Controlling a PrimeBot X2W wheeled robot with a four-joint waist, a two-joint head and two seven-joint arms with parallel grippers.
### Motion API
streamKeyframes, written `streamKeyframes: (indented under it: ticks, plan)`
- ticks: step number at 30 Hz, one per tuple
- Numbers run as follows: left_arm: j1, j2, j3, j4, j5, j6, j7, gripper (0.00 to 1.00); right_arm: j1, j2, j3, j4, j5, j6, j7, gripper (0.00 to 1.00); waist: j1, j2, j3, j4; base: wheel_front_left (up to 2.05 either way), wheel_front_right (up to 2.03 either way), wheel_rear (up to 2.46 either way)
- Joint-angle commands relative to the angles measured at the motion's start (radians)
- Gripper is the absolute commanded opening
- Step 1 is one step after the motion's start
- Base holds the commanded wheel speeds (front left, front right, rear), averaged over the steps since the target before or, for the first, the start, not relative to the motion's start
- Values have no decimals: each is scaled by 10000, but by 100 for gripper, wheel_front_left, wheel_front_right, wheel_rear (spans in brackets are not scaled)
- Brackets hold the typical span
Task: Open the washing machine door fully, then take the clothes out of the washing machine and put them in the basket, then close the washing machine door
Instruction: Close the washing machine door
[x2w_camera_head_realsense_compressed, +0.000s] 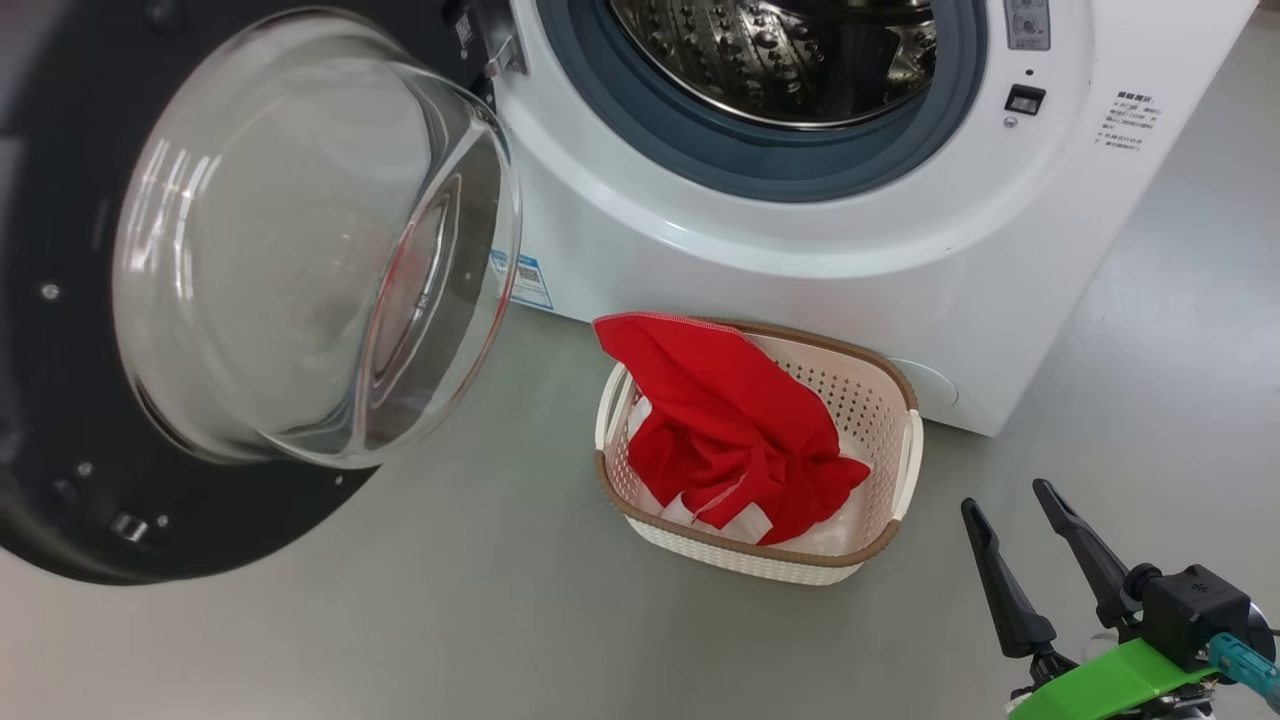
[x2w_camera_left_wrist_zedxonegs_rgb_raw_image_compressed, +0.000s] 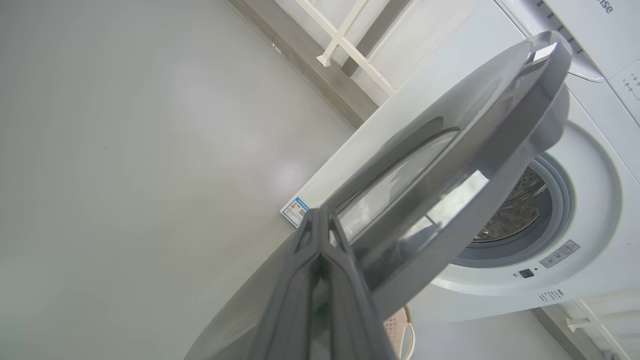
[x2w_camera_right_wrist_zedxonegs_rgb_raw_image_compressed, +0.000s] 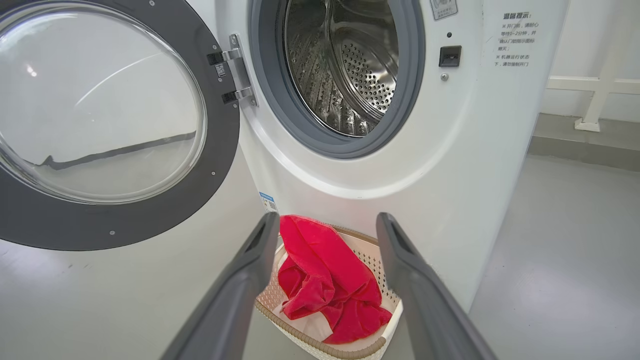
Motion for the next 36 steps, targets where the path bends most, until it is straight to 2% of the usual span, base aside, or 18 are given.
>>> streamKeyframes:
  ticks: [1,20,36]
  plan:
    - [78,376,17,-530,-132,-73,282,0,-140,-114,119,-273,-73,65,-65,100,0,0,-90,-38,0,0,0]
    - [1061,760,-955,-3617,-1077,-73,1459,0,129,115,-178,-352,-70,65,-65,100,0,0,-512,-510,0,0,0]
    - [327,160,-2285,-5632,-1086,-73,1264,0,33,297,-402,-413,-95,65,-65,100,0,0,-409,-1313,0,0,0]
